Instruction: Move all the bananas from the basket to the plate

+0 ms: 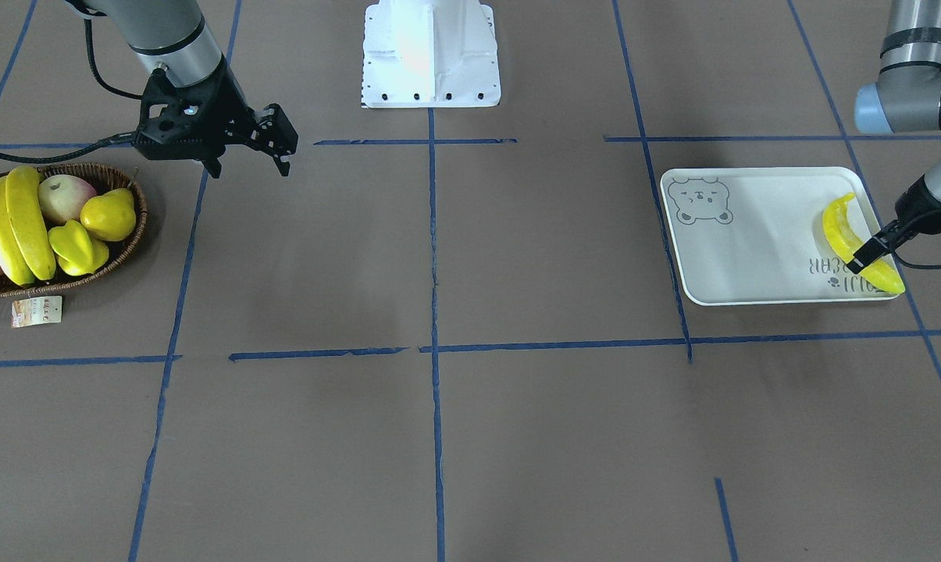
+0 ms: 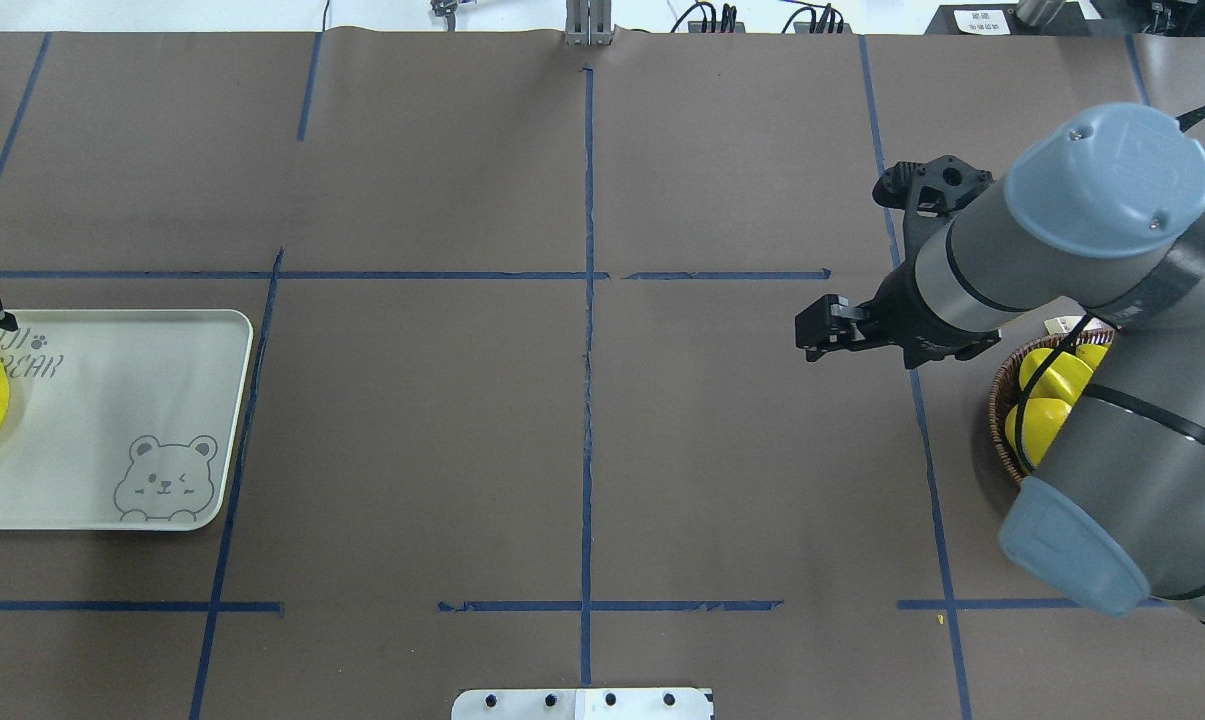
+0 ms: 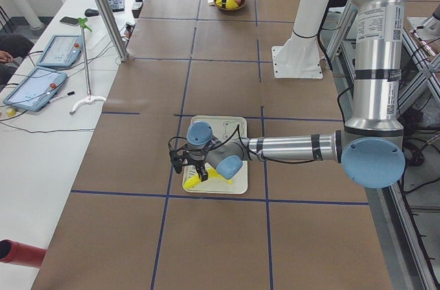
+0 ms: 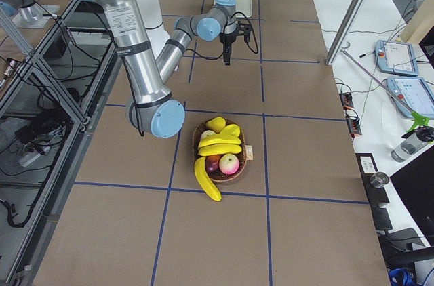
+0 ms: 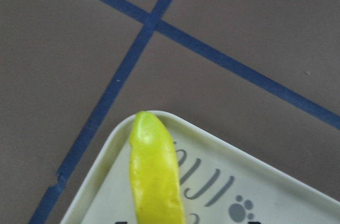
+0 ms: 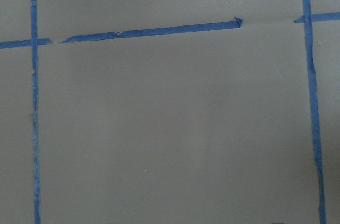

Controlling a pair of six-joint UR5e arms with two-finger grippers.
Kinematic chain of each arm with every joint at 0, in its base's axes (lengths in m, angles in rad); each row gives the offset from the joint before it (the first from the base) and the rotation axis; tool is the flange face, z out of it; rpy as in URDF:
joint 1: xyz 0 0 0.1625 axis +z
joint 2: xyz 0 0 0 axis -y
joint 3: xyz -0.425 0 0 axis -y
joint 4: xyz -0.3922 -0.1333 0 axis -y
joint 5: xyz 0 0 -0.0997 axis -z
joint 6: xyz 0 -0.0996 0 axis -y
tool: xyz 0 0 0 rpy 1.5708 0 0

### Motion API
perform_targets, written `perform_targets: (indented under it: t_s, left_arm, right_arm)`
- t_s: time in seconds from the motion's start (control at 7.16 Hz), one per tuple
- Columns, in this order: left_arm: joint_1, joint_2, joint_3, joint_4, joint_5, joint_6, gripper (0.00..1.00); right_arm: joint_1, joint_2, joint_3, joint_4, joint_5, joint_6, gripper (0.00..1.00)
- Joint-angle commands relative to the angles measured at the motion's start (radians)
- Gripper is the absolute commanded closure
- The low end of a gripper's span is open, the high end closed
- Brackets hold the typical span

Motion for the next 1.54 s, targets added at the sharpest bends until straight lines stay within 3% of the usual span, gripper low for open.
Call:
perform_targets:
  t_s: [0.0,0.56,0.7,0.98,1.12,1.4]
  left_arm:
    - [-0.042,-0.039,-0.094,0.002,-0.088,0.006,0.00]
    - [-0.033,-0.060,-0.111,0.000,-0.088,0.006,0.00]
    - [-0.031,-0.060,-0.111,-0.001,-0.088,0.006,0.00]
    - [-0.031,-0.060,-0.111,-0.001,-0.088,0.006,0.00]
    - [-0.031,-0.059,-0.111,-0.001,-0.088,0.006,0.00]
    - [-0.031,-0.057,-0.112,-0.001,-0.088,0.006,0.00]
  right_arm:
    - [0.053,-0.186,0.099,0.001,0.002,-0.196,0.00]
    - [0.167,-0.397,0.098,0.049,0.003,-0.586,0.00]
    - [0.176,-0.466,0.093,0.116,0.009,-0.616,0.00]
    - [0.176,-0.590,-0.014,0.390,0.014,-0.638,0.00]
    - [0.173,-0.589,-0.080,0.432,0.009,-0.636,0.00]
    - [0.171,-0.585,-0.124,0.433,0.000,-0.642,0.04]
